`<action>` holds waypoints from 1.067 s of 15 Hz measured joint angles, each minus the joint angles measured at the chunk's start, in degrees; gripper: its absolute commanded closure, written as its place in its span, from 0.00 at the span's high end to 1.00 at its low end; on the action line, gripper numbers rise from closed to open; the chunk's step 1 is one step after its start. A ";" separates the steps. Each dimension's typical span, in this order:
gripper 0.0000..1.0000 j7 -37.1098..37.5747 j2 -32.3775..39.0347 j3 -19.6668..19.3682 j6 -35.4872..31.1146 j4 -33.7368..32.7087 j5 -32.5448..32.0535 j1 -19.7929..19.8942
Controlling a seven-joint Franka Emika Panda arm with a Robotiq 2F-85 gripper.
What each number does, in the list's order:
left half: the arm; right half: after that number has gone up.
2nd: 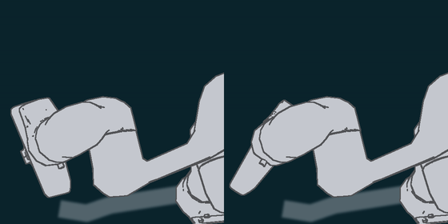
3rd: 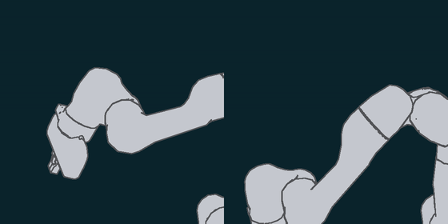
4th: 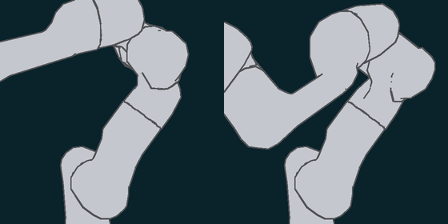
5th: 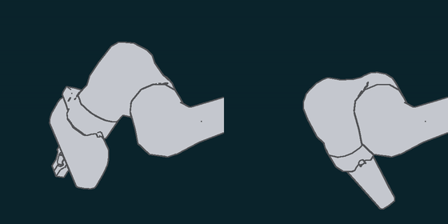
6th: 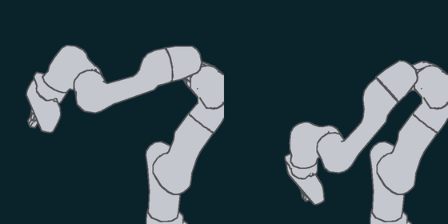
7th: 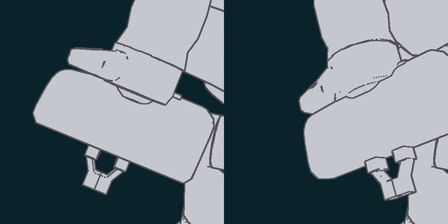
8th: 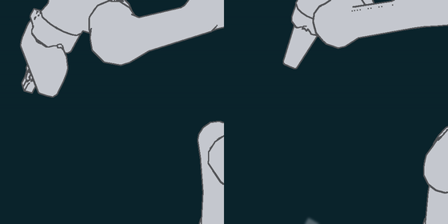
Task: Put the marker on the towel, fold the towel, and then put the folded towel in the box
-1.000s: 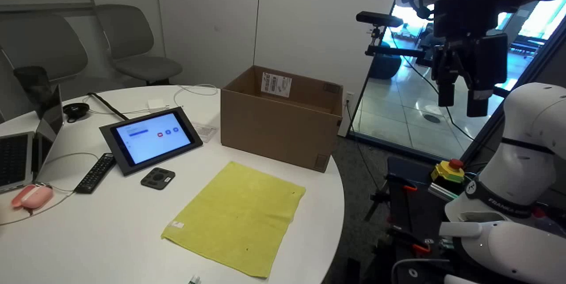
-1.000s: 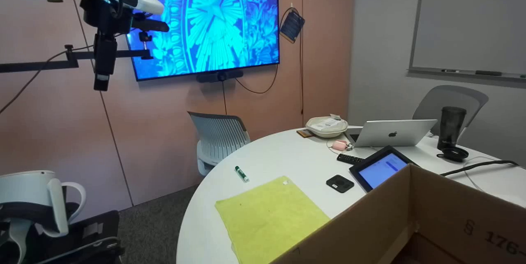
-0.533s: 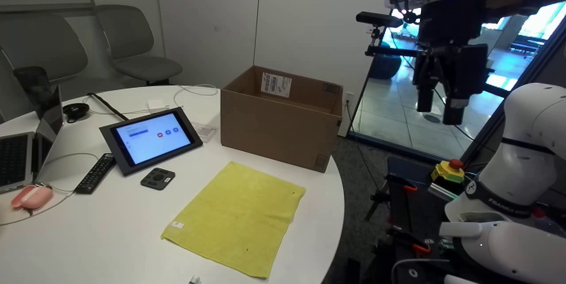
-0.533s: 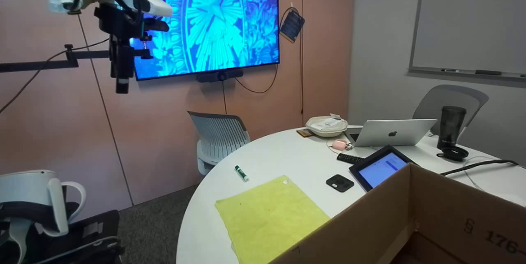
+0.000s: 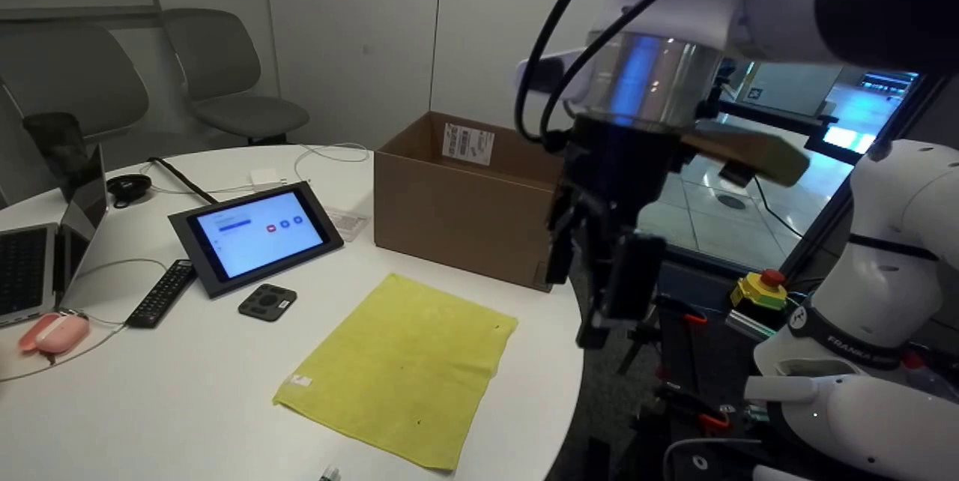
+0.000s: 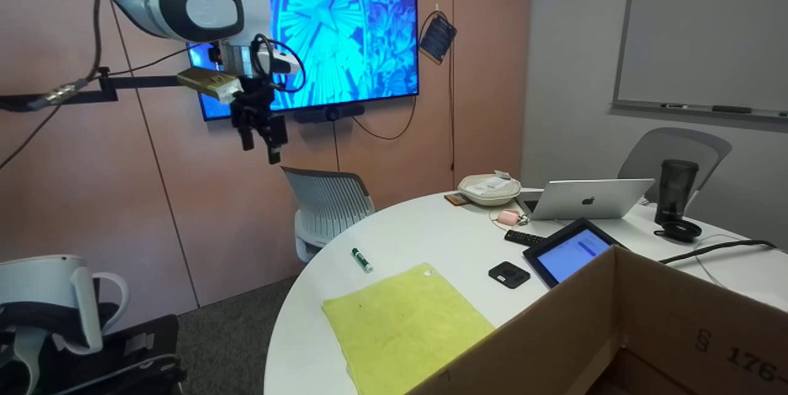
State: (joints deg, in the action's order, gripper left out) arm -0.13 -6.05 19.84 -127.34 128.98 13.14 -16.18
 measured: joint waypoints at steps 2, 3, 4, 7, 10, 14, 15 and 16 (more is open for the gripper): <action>1.00 0.07 7.24 0.95 -2.43 -4.34 -4.17 -1.07; 1.00 0.12 10.72 1.07 -2.68 -6.86 -6.25 -1.68; 1.00 0.14 14.00 1.08 -2.69 -9.46 -8.06 -2.32; 1.00 0.18 23.21 0.94 -2.48 -17.70 -12.58 -4.27; 1.00 -0.06 31.40 0.43 -1.82 -25.81 -15.37 -6.42; 1.00 -3.60 41.48 -0.63 0.33 -35.95 -17.77 -8.92; 1.00 -5.33 43.69 -0.88 0.94 -38.22 -18.38 -9.28; 1.00 -6.89 45.94 -1.18 1.43 -40.45 -19.22 -9.68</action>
State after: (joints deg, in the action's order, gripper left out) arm -7.02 39.90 18.65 -125.91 88.53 -6.08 -25.86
